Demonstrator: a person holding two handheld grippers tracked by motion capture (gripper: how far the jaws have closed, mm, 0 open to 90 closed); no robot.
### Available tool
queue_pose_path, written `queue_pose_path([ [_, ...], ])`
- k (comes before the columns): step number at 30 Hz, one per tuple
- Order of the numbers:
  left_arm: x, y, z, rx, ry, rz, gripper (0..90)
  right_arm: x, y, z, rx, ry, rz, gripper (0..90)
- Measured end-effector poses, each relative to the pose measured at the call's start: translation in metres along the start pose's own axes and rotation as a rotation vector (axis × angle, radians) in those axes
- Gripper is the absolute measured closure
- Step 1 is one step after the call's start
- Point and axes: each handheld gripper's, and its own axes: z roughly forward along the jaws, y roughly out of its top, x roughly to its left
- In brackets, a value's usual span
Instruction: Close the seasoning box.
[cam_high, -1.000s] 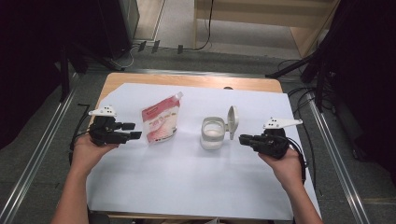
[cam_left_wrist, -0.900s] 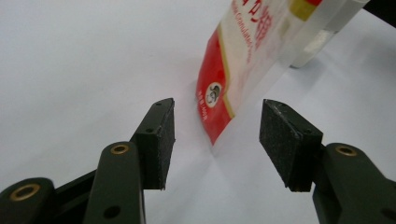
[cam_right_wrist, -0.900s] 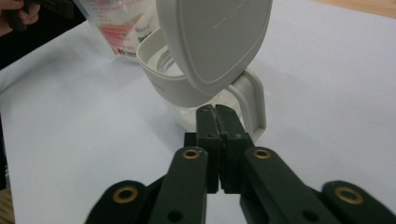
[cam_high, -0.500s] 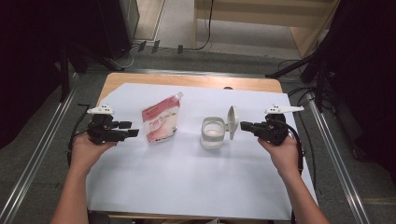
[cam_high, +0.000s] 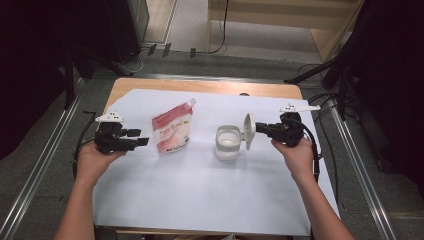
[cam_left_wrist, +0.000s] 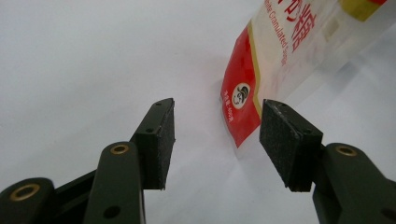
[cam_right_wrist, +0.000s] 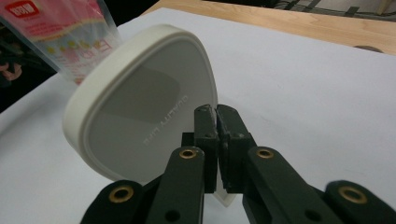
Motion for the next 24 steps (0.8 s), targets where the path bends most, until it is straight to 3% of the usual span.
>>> queue_pose_path([
  [9, -0.001, 0.001, 0.002, 0.002, -0.01, 0.004, 46.7, 0.006, 0.003, -0.001, -0.007, -0.032, -0.033, 90.0],
  [24, 0.001, -0.002, 0.003, 0.021, -0.016, -0.015, 46.8, 0.018, 0.005, 0.004, -0.012, -0.013, -0.045, 90.0],
])
